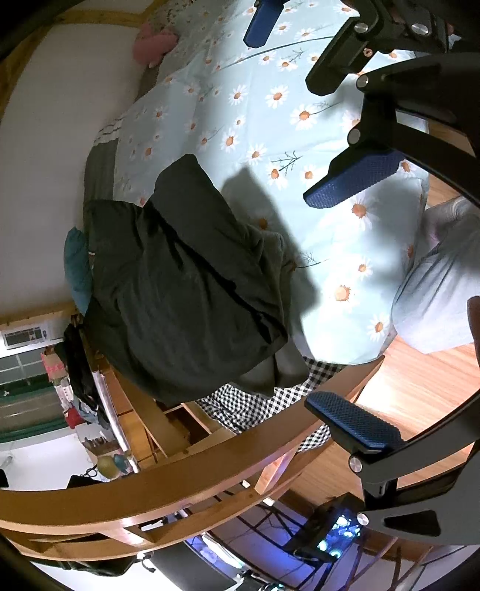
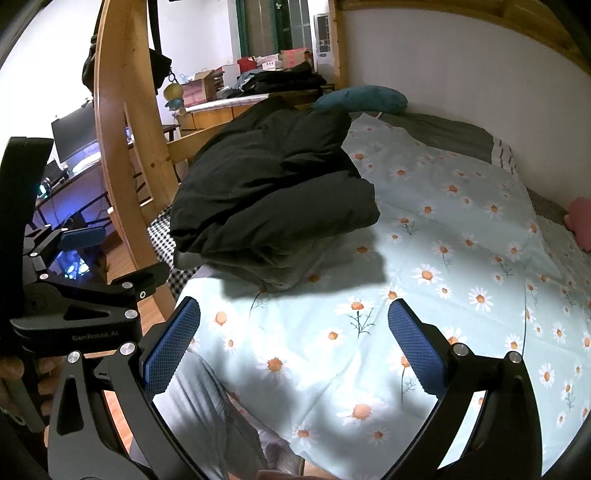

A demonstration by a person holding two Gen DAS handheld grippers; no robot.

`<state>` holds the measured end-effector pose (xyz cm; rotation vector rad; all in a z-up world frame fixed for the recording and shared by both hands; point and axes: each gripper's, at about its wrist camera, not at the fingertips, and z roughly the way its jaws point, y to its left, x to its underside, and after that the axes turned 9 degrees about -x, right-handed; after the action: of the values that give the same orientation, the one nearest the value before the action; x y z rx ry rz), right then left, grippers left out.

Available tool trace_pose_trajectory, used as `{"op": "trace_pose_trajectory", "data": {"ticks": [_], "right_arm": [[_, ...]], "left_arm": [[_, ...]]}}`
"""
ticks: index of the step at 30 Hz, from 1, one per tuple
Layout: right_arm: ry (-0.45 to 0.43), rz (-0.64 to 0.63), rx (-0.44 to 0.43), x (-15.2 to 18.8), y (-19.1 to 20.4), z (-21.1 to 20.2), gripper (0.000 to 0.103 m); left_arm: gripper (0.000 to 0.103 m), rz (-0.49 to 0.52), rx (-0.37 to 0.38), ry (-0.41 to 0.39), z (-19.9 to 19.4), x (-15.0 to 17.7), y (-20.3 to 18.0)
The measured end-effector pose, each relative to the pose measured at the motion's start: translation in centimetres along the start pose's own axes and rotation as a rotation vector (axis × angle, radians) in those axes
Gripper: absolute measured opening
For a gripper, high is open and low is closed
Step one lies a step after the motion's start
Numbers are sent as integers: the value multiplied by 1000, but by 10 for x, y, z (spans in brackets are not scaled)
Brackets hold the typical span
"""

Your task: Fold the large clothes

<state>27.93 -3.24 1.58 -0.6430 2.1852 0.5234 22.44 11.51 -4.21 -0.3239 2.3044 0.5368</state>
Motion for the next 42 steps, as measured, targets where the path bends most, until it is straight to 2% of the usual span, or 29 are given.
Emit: {"op": "trace_pose_trajectory", "data": {"ticks": [18,21,34,42], "right_arm": [[6,8,-5,4,-2,1,100],[6,7,-3,4,-2,2,100],[15,14,9,8,-8,5,100],[16,13,6,8,-9,5,100]], "left_arm": [[97,15,18,-1,3,-1,-1],[97,11,0,-9,3,-1,-2],[97,10,5,-5,6,0,-1],[97,-18,38,24,10,-1,5]]}}
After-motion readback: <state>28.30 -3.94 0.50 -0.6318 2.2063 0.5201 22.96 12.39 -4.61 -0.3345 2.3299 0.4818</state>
